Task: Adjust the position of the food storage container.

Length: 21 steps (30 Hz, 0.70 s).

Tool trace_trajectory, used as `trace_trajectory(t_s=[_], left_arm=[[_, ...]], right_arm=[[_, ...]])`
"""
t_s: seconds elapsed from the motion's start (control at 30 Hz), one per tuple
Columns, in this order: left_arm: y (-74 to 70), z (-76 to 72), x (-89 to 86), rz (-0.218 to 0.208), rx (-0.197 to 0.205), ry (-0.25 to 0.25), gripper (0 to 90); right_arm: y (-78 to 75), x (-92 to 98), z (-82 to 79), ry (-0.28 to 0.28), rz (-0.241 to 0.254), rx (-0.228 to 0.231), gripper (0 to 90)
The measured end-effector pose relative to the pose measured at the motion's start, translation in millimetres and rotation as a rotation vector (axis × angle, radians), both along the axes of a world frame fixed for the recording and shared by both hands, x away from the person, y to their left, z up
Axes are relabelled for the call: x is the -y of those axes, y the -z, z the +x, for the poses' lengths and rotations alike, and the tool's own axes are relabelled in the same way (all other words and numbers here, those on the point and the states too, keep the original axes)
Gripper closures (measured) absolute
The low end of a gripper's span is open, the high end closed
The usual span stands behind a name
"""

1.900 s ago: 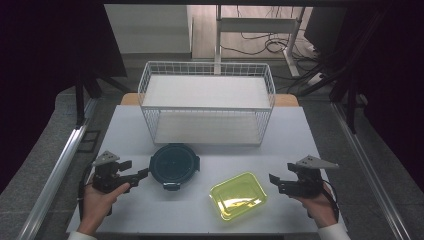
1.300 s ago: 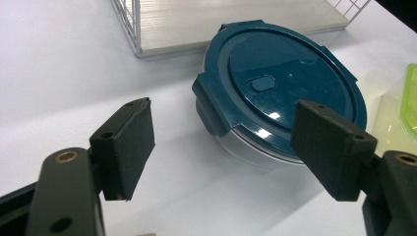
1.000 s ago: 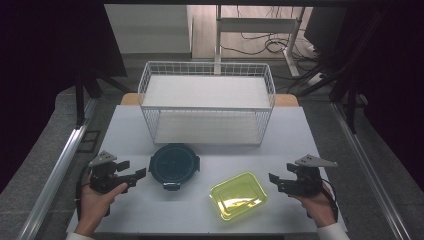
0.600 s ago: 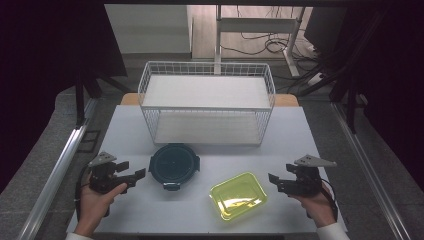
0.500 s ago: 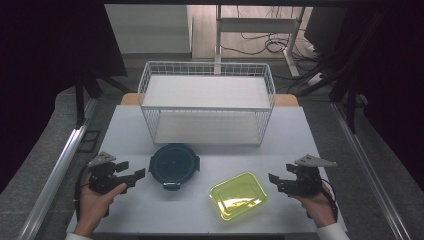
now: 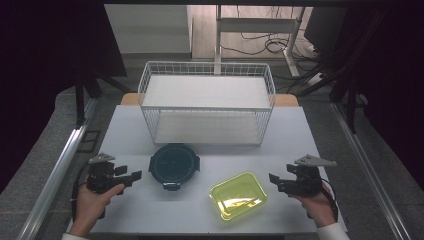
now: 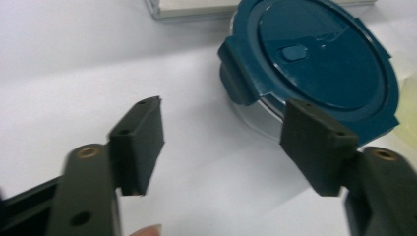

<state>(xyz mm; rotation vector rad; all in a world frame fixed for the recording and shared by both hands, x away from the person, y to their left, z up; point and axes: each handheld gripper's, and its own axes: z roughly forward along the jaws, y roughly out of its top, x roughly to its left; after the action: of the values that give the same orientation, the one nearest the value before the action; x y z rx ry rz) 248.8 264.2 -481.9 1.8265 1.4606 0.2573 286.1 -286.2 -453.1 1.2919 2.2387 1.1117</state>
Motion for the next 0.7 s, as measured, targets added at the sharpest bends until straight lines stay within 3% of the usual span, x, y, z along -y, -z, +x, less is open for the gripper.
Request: trace_trajectory(t_s=[0.1,0.3,0.57,0.7], left_arm=[[4.0,2.1,-0.3,0.003,-0.050,0.011,58.8],[11.0,1.8,4.0,0.025,-0.090,0.036,79.4],[18.1,4.0,16.8,0.038,-0.127,0.045,88.0],[22.1,4.9,31.2,0.070,-0.140,0.051,89.0]], right_arm=[[0.3,-0.1,-0.1,0.000,-0.001,-0.005,22.1],[-0.5,-1.0,-0.4,-0.001,-0.002,-0.003,22.1],[1.7,-2.4,-0.1,-0.006,-0.010,-0.012,22.1],[1.1,-2.4,-0.3,-0.008,-0.009,-0.010,22.1]])
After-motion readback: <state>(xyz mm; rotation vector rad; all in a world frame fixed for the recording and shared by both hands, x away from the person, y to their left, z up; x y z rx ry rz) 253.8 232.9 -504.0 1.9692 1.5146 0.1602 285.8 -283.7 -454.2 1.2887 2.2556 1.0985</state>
